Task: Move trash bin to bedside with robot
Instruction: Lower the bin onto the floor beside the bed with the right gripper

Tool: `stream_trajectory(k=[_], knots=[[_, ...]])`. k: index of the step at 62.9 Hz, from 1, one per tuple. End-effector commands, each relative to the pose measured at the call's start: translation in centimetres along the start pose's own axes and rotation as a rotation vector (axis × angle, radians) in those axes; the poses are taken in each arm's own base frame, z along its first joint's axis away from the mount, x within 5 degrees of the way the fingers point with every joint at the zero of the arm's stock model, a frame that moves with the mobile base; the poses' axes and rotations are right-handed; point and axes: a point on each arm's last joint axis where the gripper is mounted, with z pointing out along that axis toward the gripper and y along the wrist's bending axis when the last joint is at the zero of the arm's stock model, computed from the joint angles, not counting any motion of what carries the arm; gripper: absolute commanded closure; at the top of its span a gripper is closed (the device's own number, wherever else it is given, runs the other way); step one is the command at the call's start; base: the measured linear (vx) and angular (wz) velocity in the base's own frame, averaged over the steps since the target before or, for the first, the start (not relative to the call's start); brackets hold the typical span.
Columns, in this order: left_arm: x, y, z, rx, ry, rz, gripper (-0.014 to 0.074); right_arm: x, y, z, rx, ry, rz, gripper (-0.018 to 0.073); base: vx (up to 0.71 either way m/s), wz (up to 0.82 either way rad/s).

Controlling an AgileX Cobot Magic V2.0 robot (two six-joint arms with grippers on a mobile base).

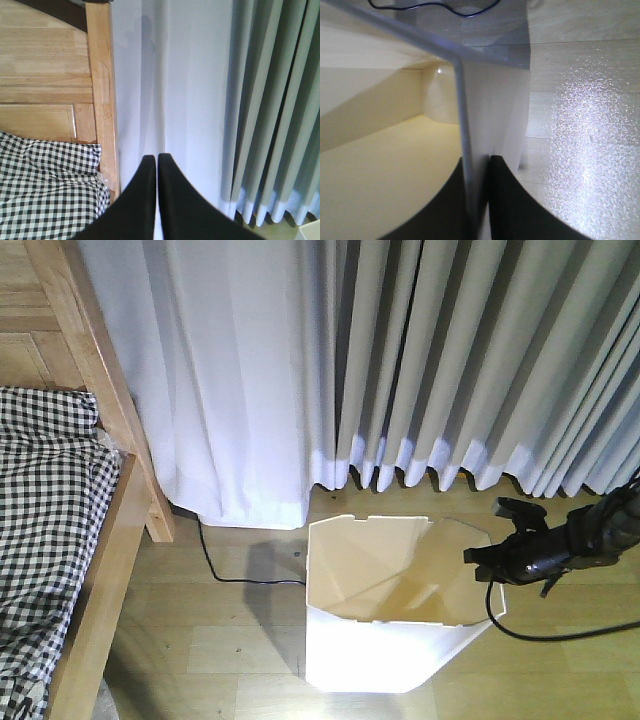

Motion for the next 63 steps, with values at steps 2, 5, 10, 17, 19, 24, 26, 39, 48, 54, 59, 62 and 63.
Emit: stream_trajectory(k=[2,5,10,17,19,24,26,39,48,54,59,62,63], knots=[[0.2,0.0,0.1,0.006,-0.06,-0.012,0.0602,-3.3,1.6,-1.0,-0.192,-0.105,0.043,0.0565,0.0,0.0],[0.2,0.0,0.1,0.006,-0.06,-0.012,0.0602,-3.3,1.3,-0.3,-0.192,-0.101,0.051,0.0565,0.0,0.0],[0.2,0.0,0.1,0.006,-0.06,-0.012,0.0602,-3.0,0.8,1.0,-0.195,-0.091,0.069,0.0565,0.0,0.0],[0.2,0.0,0.1,0.006,-0.06,-0.012,0.0602,-2.7,0.4,2.5,-0.2,-0.08,0.079,0.0565,0.0,0.0],[0.2,0.0,0.1,0.006,-0.06,-0.012,0.0602,-2.8,0.4,2.9,-0.201,-0.079,0.074,0.0565,0.0,0.0],[0.2,0.0,0.1,0.006,-0.06,-0.012,0.0602,-3.0,0.4,3.8,-0.206,-0.081,0.061,0.0565,0.0,0.0],[0.2,0.0,0.1,0.006,-0.06,-0.012,0.0602,-3.1,0.4,4.2,-0.207,-0.083,0.053,0.0565,0.0,0.0],[0.2,0.0,0.1,0.006,-0.06,-0.012,0.0602,-4.6,0.7,5.7,-0.222,-0.118,0.009,0.0565,0.0,0.0],[0.2,0.0,0.1,0.006,-0.06,-0.012,0.0602,-5.3,1.1,6.8,-0.225,-0.131,-0.026,0.0565,0.0,0.0],[0.2,0.0,0.1,0.006,-0.06,-0.012,0.0602,-5.4,1.5,7.7,-0.212,-0.123,-0.065,0.0565,0.0,0.0],[0.2,0.0,0.1,0.006,-0.06,-0.012,0.0602,-5.3,1.8,8.4,-0.194,-0.11,-0.098,0.0565,0.0,0.0],[0.2,0.0,0.1,0.006,-0.06,-0.012,0.0602,-5.3,1.8,8.6,-0.188,-0.113,-0.084,0.0565,0.0,0.0],[0.2,0.0,0.1,0.006,-0.06,-0.012,0.0602,-5.3,1.8,8.7,-0.186,-0.113,-0.076,0.0565,0.0,0.0]])
